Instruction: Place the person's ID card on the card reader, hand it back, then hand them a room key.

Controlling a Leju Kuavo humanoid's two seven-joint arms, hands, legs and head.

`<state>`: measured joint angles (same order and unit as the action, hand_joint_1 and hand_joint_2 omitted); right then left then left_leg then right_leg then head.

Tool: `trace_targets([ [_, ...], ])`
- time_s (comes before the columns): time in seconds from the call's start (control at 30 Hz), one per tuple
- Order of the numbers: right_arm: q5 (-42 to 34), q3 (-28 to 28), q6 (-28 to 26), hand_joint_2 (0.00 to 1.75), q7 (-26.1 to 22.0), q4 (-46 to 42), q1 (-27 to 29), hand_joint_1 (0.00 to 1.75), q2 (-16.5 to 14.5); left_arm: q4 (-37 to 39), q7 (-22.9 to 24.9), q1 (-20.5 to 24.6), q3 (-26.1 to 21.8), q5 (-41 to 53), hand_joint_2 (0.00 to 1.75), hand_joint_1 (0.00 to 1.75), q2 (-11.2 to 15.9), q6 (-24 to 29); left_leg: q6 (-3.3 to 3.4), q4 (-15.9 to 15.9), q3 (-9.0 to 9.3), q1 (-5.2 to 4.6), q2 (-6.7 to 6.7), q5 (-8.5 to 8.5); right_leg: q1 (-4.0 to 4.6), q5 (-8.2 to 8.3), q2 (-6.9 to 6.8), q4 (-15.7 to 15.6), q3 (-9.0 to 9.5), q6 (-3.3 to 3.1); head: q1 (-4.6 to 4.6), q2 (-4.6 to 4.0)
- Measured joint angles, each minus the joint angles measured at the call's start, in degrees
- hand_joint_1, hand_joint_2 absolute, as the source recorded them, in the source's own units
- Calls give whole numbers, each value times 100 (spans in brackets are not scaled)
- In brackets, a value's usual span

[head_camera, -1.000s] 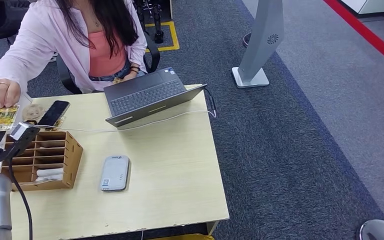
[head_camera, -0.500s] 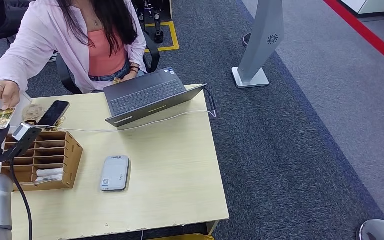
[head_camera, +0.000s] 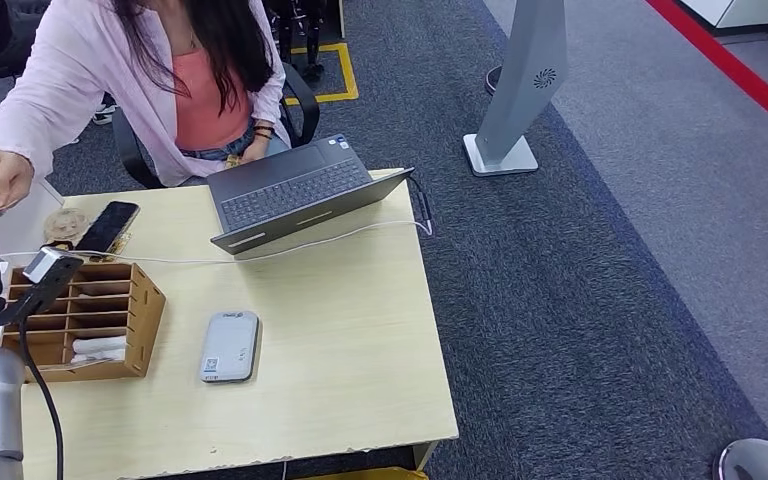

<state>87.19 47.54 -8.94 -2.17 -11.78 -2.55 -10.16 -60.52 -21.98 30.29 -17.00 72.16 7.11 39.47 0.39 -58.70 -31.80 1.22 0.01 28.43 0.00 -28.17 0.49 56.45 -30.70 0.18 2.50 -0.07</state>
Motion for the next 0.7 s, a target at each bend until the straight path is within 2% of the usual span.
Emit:
trace_targets([
  [0.4, -1, 0, 0, 175, -17, 21, -5, 0, 0, 37, -91, -48, 56, 68, 175, 175, -36, 1, 0, 0, 0, -1, 0, 0, 0, 0, -1, 0, 0, 0, -1, 0],
  [0.57, -4, 0, 0, 175, -17, 21, -5, 0, 0, 39, -72, -183, 299, 164, 175, 175, -161, 2, 0, -1, 0, -2, -1, 0, -3, 0, -1, 0, -1, 0, 1, 0],
  [0.7, -7, 0, -3, 175, -17, 21, -5, 0, 0, -20, 125, -342, 694, 206, 175, 175, -326, 3, 0, -2, 0, -4, -2, 0, -5, 0, -2, -1, -1, 0, -1, 0],
])
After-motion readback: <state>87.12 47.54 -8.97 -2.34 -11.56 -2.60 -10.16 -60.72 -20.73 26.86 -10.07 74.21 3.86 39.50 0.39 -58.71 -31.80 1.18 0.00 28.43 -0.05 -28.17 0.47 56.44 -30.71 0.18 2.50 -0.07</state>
